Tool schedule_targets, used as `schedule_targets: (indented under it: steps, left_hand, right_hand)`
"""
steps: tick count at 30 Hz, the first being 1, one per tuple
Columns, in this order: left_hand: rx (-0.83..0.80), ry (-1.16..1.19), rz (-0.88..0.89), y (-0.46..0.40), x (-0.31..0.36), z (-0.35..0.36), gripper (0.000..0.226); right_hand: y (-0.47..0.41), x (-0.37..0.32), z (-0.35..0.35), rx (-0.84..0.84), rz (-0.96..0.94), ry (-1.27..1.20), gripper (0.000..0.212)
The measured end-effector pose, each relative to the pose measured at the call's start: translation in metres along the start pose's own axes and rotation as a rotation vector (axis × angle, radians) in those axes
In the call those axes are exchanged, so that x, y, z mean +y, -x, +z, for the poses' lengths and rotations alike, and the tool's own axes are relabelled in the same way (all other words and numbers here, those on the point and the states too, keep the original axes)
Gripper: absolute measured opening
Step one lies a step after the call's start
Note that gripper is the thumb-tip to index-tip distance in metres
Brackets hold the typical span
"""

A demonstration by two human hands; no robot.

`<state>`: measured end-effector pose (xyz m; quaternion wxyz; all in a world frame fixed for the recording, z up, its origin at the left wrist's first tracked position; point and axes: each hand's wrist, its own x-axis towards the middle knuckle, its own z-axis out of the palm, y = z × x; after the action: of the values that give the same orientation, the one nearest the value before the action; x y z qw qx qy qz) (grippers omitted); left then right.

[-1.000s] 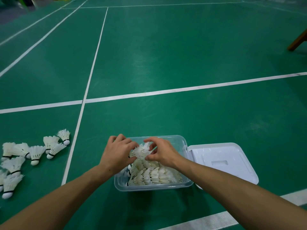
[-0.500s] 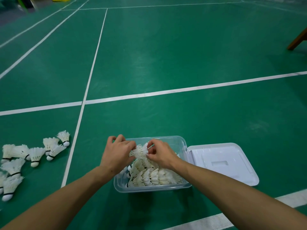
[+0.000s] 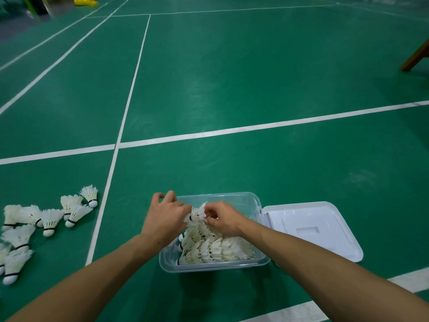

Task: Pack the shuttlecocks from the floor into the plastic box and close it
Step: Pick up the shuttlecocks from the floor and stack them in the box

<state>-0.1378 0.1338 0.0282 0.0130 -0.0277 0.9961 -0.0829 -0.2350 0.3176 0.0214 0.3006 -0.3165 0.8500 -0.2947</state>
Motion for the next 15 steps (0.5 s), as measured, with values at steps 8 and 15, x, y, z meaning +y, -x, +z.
schedule_targets:
  steps: [8,15]
  left_hand:
    - [0.018,0.028,-0.011,-0.001,0.000,0.001,0.047]
    - [0.090,0.154,-0.015,0.001,-0.005,0.005,0.049]
  right_hand:
    - [0.011,-0.001,-0.005,0.006,-0.021,-0.064,0.033]
    - [0.019,-0.010,-0.002,0.031,-0.119,-0.018,0.042]
